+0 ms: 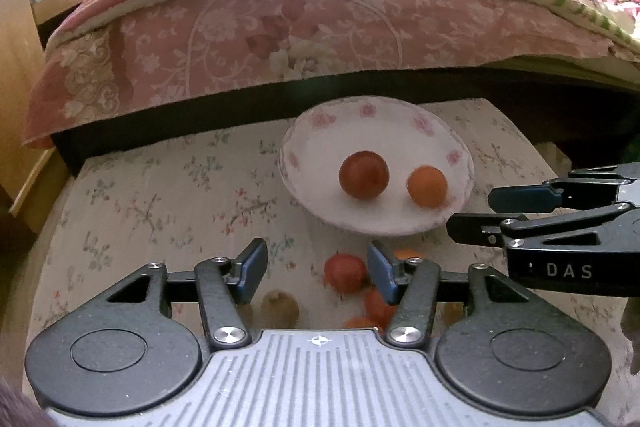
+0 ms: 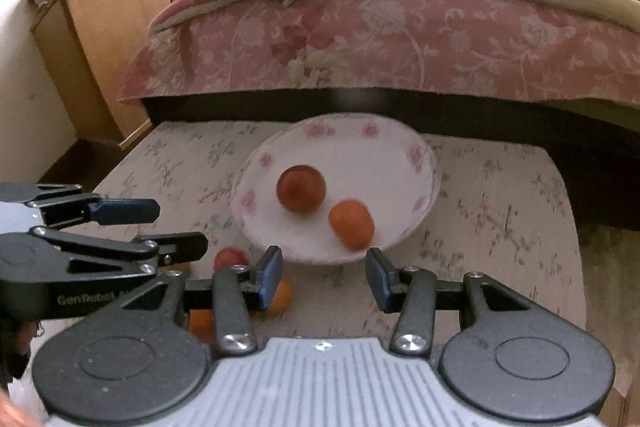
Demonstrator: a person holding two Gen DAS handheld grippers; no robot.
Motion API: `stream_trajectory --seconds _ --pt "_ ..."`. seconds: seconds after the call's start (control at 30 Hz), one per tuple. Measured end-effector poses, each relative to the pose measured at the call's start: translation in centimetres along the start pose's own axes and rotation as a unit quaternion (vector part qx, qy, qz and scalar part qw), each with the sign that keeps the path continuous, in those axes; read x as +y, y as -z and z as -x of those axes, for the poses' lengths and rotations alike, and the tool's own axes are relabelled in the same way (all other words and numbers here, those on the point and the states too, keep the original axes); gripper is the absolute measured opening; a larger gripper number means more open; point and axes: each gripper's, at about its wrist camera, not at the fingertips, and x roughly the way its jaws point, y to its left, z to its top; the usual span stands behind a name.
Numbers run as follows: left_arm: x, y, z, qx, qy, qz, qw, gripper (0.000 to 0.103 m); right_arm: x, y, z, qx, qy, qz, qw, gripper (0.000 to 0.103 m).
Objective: Organize fruits
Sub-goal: 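Move both tools back toward the remaining fruits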
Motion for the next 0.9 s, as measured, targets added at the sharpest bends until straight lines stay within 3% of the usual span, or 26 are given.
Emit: stream_trajectory --seconds 0.5,0.9 --pt "0.6 4.3 4.1 0.021 0.014 -0.002 0.9997 0.064 2.7 3.6 3.2 0.013 -0.016 -0.005 1.0 0.046" --pt "1.0 6.4 4.7 0.045 0.027 0.007 0.9986 0.065 4.9 5.7 2.6 0.042 -0.044 0.016 0.998 0.046"
